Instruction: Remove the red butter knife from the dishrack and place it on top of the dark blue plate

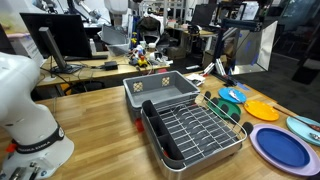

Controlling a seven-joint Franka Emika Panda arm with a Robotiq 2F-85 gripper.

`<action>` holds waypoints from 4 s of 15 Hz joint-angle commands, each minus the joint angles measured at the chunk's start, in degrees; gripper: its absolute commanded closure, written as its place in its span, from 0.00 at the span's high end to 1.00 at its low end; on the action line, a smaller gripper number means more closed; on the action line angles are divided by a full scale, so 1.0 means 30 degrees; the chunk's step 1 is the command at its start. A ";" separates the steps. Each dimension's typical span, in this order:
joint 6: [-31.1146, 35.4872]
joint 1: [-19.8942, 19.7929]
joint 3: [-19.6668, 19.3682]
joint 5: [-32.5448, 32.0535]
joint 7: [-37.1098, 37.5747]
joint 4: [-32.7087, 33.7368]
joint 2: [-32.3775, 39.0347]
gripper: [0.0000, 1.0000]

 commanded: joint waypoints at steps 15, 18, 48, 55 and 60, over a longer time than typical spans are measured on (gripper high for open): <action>0.2320 0.1190 0.0286 -0.2091 -0.0432 0.5470 0.7692 1.00; 0.3039 0.1231 0.0278 -0.1880 -0.0850 0.5448 0.7801 1.00; 1.1377 0.3416 -0.0778 -0.4238 -0.1810 0.9698 1.8819 1.00; 0.9000 0.4965 -0.2081 -0.5793 0.0200 1.1793 2.0010 1.00; 0.7465 0.5540 -0.2390 -0.6301 0.0320 1.3659 2.1235 1.00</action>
